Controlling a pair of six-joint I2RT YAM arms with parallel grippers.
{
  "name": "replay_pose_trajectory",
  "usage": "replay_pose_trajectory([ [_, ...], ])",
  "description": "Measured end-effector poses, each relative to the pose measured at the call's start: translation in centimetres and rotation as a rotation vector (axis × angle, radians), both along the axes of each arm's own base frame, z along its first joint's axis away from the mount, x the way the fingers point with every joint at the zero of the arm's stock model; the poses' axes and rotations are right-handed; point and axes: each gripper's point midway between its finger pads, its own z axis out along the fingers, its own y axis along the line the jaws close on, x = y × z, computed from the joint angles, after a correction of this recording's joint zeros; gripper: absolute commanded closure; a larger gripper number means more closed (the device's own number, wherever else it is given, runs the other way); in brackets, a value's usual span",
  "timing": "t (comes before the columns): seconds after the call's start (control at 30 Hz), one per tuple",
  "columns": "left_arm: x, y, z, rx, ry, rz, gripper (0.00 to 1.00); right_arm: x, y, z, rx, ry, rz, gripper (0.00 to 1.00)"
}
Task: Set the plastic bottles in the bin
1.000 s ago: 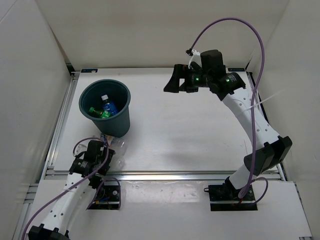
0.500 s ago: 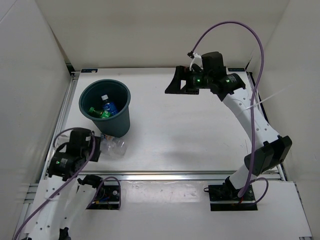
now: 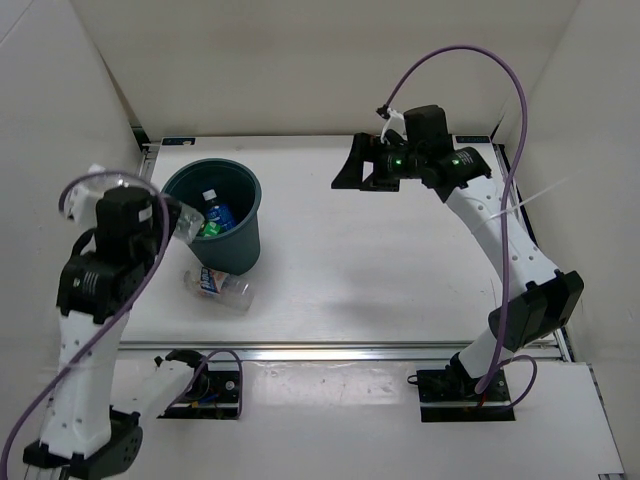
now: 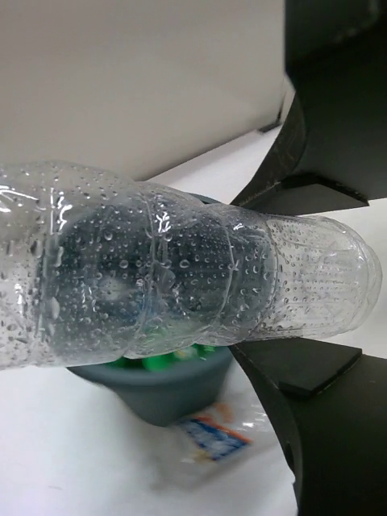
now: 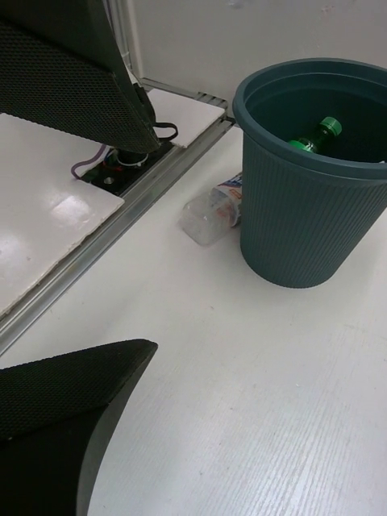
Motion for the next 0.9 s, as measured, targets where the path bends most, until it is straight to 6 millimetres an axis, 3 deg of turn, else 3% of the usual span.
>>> replay_pose_trajectory([
  [0.1,4.6,0.2,1.6,0.174,-0.015,-0.038,0.49,-0.1,0.0,-0.1,-0.003,0.005,0.000,0.00],
  [0.17,7.5,0.3,1.6,0.274,0.001,-0.051,0.38,-0.2,-0.1,-0.2,-0.006,0.010,0.001,0.00],
  [0.2,8.8,0.4,1.1,0.321,0.024,-0.060,0.13,-0.2,-0.1,-0.2,-0.007,0.013,0.000,0.00],
  [0.23,9.9,0.5,0.3,0.375,0.060,-0.069,0.00,-0.2,-0.2,-0.3,-0.008,0.015,0.000,0.00],
  [0.37,11.5,1.3,-3.0,0.488,0.207,-0.047,0.00,0.1,-0.6,-0.2,-0.012,0.009,-0.008,0.00],
  [0.43,10.5,1.8,-3.8,0.504,0.261,-0.020,0.00,0.4,-1.1,-0.2,-0.017,0.003,-0.021,0.00],
  [0.53,7.5,2.4,-3.1,0.466,0.211,-0.019,0.00,0.6,-2.4,-0.4,-0.027,0.001,-0.050,0.00],
  [0.63,2.5,2.5,-2.3,0.345,0.025,-0.032,0.00,0.1,-3.9,-0.7,-0.037,0.011,-0.081,0.00],
  [0.73,-2.1,2.2,-2.8,0.181,-0.133,-0.021,0.00,-0.3,-4.9,-0.9,-0.041,0.017,-0.102,0.00],
  [0.83,-3.1,1.1,-6.1,0.051,-0.142,-0.034,0.00,-0.6,-5.1,-1.2,-0.043,0.023,-0.103,0.00],
  [0.9,-2.6,-0.1,-10.2,-0.022,-0.066,-0.049,0.00,-0.7,-5.0,-1.4,-0.041,0.032,-0.098,0.00],
])
